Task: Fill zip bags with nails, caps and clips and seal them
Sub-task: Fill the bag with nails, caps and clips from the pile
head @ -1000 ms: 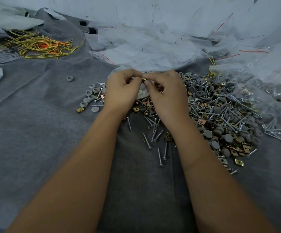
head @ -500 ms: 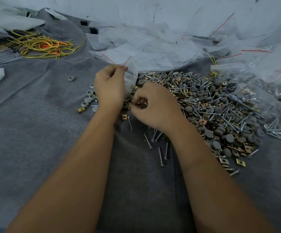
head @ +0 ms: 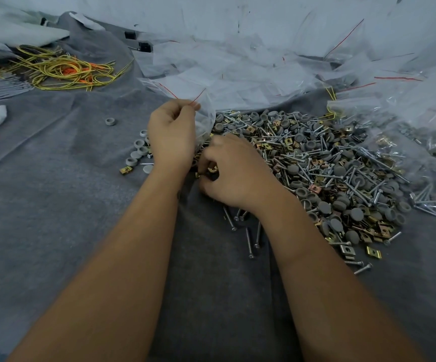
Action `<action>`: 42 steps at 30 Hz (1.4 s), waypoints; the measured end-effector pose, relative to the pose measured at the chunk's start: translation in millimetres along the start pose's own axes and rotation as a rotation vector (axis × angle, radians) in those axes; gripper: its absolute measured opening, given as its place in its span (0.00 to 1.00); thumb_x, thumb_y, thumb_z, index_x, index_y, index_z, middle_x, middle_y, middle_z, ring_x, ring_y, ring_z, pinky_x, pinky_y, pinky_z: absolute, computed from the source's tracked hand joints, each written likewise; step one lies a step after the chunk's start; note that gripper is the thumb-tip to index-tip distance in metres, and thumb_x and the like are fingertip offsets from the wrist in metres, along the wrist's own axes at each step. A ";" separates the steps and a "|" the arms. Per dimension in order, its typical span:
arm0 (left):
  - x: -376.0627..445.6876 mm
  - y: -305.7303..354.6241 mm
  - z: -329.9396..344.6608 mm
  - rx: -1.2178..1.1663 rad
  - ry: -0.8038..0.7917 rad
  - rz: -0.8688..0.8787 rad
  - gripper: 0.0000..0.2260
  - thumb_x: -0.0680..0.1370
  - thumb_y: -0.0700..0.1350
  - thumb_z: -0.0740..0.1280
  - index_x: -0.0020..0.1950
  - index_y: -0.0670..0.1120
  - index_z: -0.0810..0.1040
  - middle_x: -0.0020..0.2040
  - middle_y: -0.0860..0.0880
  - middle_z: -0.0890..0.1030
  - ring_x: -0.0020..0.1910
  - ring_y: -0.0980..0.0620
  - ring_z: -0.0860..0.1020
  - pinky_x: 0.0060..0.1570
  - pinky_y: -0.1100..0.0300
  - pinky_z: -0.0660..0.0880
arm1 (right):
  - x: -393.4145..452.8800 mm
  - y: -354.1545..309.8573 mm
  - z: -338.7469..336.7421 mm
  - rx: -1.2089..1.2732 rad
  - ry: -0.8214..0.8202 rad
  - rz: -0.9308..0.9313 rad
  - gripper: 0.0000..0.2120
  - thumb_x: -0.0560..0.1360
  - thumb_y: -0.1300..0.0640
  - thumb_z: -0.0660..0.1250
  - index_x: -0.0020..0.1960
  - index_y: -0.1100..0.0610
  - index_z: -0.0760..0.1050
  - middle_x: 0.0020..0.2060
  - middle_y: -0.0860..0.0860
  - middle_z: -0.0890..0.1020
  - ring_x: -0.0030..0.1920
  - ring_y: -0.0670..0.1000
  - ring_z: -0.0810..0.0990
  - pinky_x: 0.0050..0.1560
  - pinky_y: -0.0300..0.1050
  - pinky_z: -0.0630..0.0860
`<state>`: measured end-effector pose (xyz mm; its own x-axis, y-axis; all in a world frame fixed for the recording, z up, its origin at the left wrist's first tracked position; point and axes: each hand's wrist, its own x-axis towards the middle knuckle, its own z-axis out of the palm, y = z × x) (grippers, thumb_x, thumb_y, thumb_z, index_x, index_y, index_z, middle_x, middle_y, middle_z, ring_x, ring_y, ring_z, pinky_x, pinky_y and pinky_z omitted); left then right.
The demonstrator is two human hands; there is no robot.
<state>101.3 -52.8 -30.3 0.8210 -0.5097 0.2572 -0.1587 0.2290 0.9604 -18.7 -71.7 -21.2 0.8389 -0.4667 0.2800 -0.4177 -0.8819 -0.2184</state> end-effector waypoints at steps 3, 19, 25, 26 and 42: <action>-1.6 2.2 0.8 0.022 -0.049 0.023 0.10 0.75 0.36 0.63 0.42 0.46 0.82 0.26 0.57 0.74 0.26 0.61 0.68 0.31 0.64 0.65 | -2.5 2.7 -4.1 0.101 0.211 0.132 0.04 0.67 0.53 0.69 0.41 0.52 0.77 0.35 0.44 0.74 0.41 0.50 0.74 0.45 0.44 0.69; -8.6 2.7 4.2 0.094 -0.228 0.099 0.12 0.72 0.36 0.62 0.39 0.50 0.82 0.34 0.53 0.81 0.32 0.59 0.74 0.36 0.64 0.71 | -2.8 18.5 -3.9 0.249 0.515 0.245 0.11 0.78 0.52 0.66 0.59 0.50 0.80 0.37 0.43 0.79 0.39 0.47 0.77 0.40 0.42 0.69; -0.7 3.2 2.1 -0.057 -0.103 -0.042 0.11 0.75 0.34 0.63 0.41 0.46 0.83 0.35 0.49 0.79 0.28 0.60 0.71 0.33 0.66 0.68 | -1.7 18.1 -4.7 0.265 0.504 0.303 0.07 0.77 0.57 0.62 0.55 0.53 0.72 0.30 0.46 0.72 0.32 0.49 0.73 0.33 0.46 0.66; -0.4 4.0 1.9 -0.089 -0.089 -0.072 0.11 0.75 0.34 0.62 0.41 0.46 0.83 0.35 0.45 0.76 0.26 0.60 0.69 0.29 0.66 0.66 | -1.8 17.8 -5.5 0.285 0.481 0.320 0.06 0.76 0.59 0.62 0.53 0.53 0.72 0.31 0.46 0.74 0.33 0.49 0.74 0.33 0.46 0.67; -1.9 9.1 1.6 -0.115 -0.084 -0.127 0.08 0.76 0.35 0.63 0.44 0.41 0.82 0.36 0.41 0.72 0.22 0.59 0.65 0.25 0.65 0.62 | -2.4 17.3 -2.0 -0.104 0.063 0.208 0.05 0.73 0.50 0.66 0.47 0.48 0.78 0.46 0.46 0.75 0.57 0.53 0.70 0.56 0.49 0.59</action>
<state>97.5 -51.0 -21.9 0.7813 -0.6066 0.1470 0.0110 0.2488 0.9685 -28.6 -86.0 -23.8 0.7090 -0.6394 0.2974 -0.6156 -0.7670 -0.1812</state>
